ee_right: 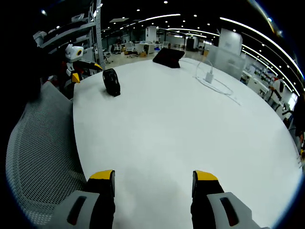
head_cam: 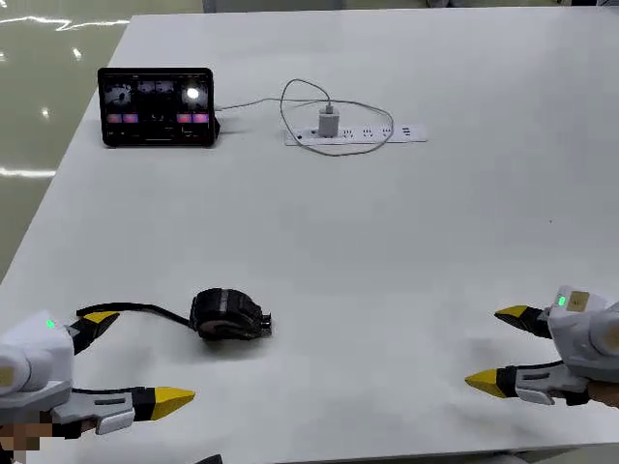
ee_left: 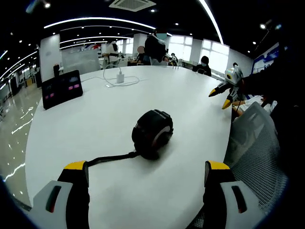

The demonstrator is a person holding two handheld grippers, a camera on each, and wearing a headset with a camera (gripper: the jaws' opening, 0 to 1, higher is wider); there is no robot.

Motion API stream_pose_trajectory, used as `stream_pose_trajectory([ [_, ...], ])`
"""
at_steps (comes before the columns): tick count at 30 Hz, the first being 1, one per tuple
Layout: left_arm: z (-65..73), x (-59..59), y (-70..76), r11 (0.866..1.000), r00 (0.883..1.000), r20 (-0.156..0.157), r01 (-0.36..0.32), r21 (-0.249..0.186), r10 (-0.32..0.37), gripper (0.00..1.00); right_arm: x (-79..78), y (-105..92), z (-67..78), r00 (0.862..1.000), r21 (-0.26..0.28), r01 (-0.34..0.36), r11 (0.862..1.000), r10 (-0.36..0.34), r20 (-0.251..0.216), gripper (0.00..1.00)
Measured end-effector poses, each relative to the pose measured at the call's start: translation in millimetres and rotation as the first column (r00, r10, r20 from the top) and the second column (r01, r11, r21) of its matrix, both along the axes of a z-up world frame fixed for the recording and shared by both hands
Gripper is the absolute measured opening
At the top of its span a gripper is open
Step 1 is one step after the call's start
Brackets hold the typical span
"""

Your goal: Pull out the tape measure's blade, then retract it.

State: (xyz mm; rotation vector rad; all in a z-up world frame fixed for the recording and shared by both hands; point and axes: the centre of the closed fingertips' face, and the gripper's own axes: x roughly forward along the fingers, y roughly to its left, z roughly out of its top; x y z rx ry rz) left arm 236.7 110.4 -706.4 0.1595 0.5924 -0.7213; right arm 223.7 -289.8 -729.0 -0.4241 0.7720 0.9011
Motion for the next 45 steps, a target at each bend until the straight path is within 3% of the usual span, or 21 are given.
stream_pose_trajectory([
  [5,-1.9,0.6,3.1,1.0,1.0,-0.01,-0.004,0.012,0.004,0.99,-0.8,-13.1,4.9,1.0,0.01,0.015,1.0,-0.015,0.006,0.73],
  [8,-10.3,-2.0,8.6,0.997,1.0,-0.022,0.01,0.076,-0.008,0.99,-3.3,-12.3,11.4,0.999,0.045,0.045,0.998,-0.046,0.014,0.8],
  [10,-12.8,-3.5,9.2,0.997,1.0,-0.023,0.018,0.077,-0.017,0.99,-4.0,-13.4,16.8,0.998,0.06,0.049,0.997,-0.051,0.043,0.85],
  [12,-15.5,-5.5,10.6,0.997,0.999,-0.039,0.016,0.076,-0.013,0.99,-5.3,-18.8,14.9,0.997,0.049,0.037,0.998,-0.04,0.068,0.91],
  [14,-16.8,-6.1,12.2,0.996,0.999,-0.039,0.018,0.087,-0.014,0.99,-7.5,-24.6,9.9,0.997,0.041,0.049,0.998,-0.051,0.049,0.99],
  [16,-17.3,-6.7,12.6,0.996,0.999,-0.044,0.018,0.087,-0.014,0.99,-11.0,-34.5,3.6,0.996,0.023,0.085,0.996,-0.085,0.012,0.99],
  [22,-10.8,-2.1,14.8,0.997,1.0,-0.022,-0.004,0.074,0.006,0.99,-11.8,-32.1,9.8,0.996,0.057,0.077,0.995,-0.079,0.034,0.99],
  [38,-4.3,-3.2,18.8,0.997,1.0,0.003,-0.015,0.073,0.015,0.99,-12.1,-33.6,11.9,0.997,0.044,0.05,0.998,-0.053,0.063,0.99],
  [41,-2.7,-3.7,16.8,0.998,1.0,0.001,-0.01,0.068,0.01,0.99,-15.8,-30.9,13.2,0.998,0.056,0.049,0.997,-0.051,0.038,0.99],
  [42,-2.8,-5.2,15.1,0.998,1.0,-0.025,-0.012,0.058,0.013,0.99,-16.8,-30.4,14.4,0.998,0.056,0.049,0.997,-0.051,0.031,0.99],
  [45,-1.5,-4.2,15.8,0.997,0.999,-0.039,-0.013,0.079,0.016,0.99,-16.1,-30.6,18.1,0.998,0.054,0.062,0.997,-0.063,0.014,0.99],
])
